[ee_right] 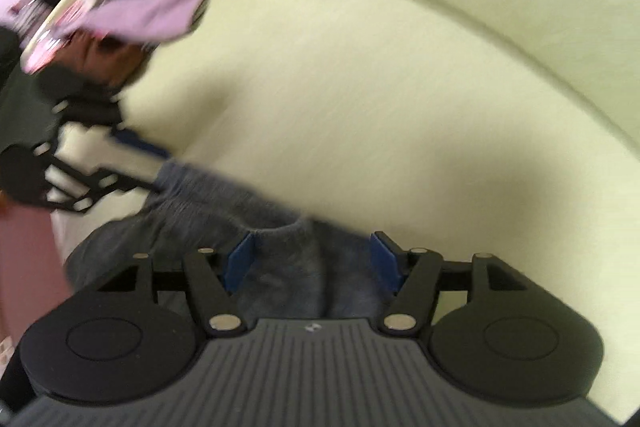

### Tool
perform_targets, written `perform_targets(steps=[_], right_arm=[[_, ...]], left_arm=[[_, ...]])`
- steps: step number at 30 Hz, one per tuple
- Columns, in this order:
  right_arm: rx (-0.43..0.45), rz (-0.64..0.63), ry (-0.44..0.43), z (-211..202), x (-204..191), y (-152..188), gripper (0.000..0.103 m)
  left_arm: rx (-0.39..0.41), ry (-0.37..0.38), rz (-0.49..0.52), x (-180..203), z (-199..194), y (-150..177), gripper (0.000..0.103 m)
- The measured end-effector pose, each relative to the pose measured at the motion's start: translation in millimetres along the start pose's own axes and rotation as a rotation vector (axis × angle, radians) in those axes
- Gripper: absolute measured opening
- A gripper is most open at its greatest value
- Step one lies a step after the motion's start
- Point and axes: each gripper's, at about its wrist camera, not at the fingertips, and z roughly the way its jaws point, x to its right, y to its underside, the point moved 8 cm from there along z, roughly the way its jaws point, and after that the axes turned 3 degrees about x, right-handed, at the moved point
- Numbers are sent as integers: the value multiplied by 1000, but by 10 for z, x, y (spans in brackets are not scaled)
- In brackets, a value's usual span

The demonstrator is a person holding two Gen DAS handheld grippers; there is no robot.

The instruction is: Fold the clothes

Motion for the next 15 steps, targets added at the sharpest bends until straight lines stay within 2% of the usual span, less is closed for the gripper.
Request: perform_targets(steps=[1,4,8,9,11,13,15], right_arm=[[28,-8,18,-71,-12,18,53],[120,-10,-69,-275,-307,119,50],[139,-5,-125,-210,-578,254,49],[133,-7,-132,-159,-632,294,49],[112,4,-88,-8,-630,412,49],[102,71,-46,174,-542,518,46],[125,121,-8,290,-413,651,38]], left_arm=[[28,11,-30,35,-107,8,32],[98,34,-101,234,-408,-14,34],[136,79,-97,652,-514,-1,38],[134,80,-79,778,-526,27,39],[87,51,-55,923,-399,168,39],[40,19,-83,940,-214,350,39],[27,10,-155,926,-21,589,40]])
